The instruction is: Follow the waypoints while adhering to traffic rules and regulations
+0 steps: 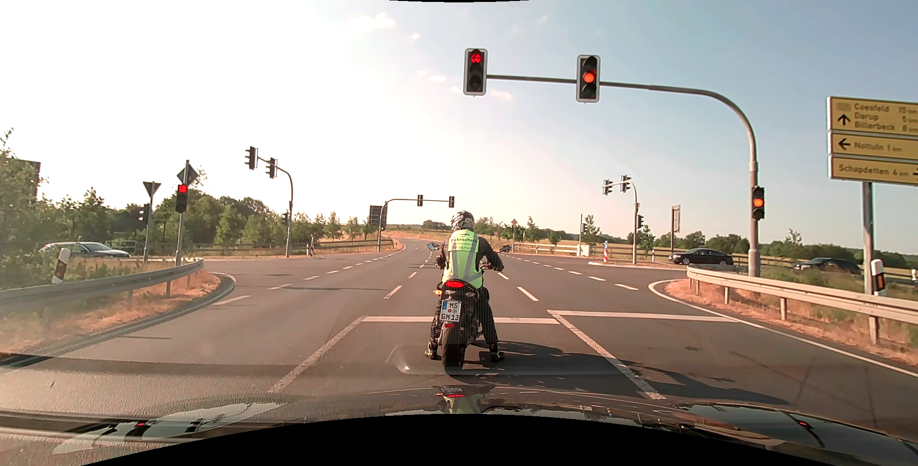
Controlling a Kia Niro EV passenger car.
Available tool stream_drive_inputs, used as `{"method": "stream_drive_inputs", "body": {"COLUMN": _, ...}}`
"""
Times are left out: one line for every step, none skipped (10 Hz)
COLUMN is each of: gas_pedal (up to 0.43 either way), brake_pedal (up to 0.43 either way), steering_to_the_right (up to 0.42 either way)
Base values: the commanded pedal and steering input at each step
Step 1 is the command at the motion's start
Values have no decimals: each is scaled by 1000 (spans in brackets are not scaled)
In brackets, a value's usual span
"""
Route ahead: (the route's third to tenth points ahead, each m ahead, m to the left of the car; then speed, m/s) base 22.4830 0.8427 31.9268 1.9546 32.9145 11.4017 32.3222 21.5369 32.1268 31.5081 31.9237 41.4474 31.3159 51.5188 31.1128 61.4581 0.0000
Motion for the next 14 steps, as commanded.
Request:
{"method": "stream_drive_inputs", "body": {"gas_pedal": 0, "brake_pedal": 0, "steering_to_the_right": -15}}
{"method": "stream_drive_inputs", "body": {"gas_pedal": 0, "brake_pedal": 0, "steering_to_the_right": -15}}
{"method": "stream_drive_inputs", "body": {"gas_pedal": 0, "brake_pedal": 0, "steering_to_the_right": -15}}
{"method": "stream_drive_inputs", "body": {"gas_pedal": 0, "brake_pedal": 0, "steering_to_the_right": -15}}
{"method": "stream_drive_inputs", "body": {"gas_pedal": 0, "brake_pedal": 0, "steering_to_the_right": -15}}
{"method": "stream_drive_inputs", "body": {"gas_pedal": 0, "brake_pedal": 0, "steering_to_the_right": -15}}
{"method": "stream_drive_inputs", "body": {"gas_pedal": 0, "brake_pedal": 0, "steering_to_the_right": -15}}
{"method": "stream_drive_inputs", "body": {"gas_pedal": 0, "brake_pedal": 0, "steering_to_the_right": -15}}
{"method": "stream_drive_inputs", "body": {"gas_pedal": 0, "brake_pedal": 0, "steering_to_the_right": -15}}
{"method": "stream_drive_inputs", "body": {"gas_pedal": 0, "brake_pedal": 0, "steering_to_the_right": -15}}
{"method": "stream_drive_inputs", "body": {"gas_pedal": 0, "brake_pedal": 0, "steering_to_the_right": -15}}
{"method": "stream_drive_inputs", "body": {"gas_pedal": 0, "brake_pedal": 0, "steering_to_the_right": -16}}
{"method": "stream_drive_inputs", "body": {"gas_pedal": 0, "brake_pedal": 0, "steering_to_the_right": -15}}
{"method": "stream_drive_inputs", "body": {"gas_pedal": 0, "brake_pedal": 0, "steering_to_the_right": -15}}
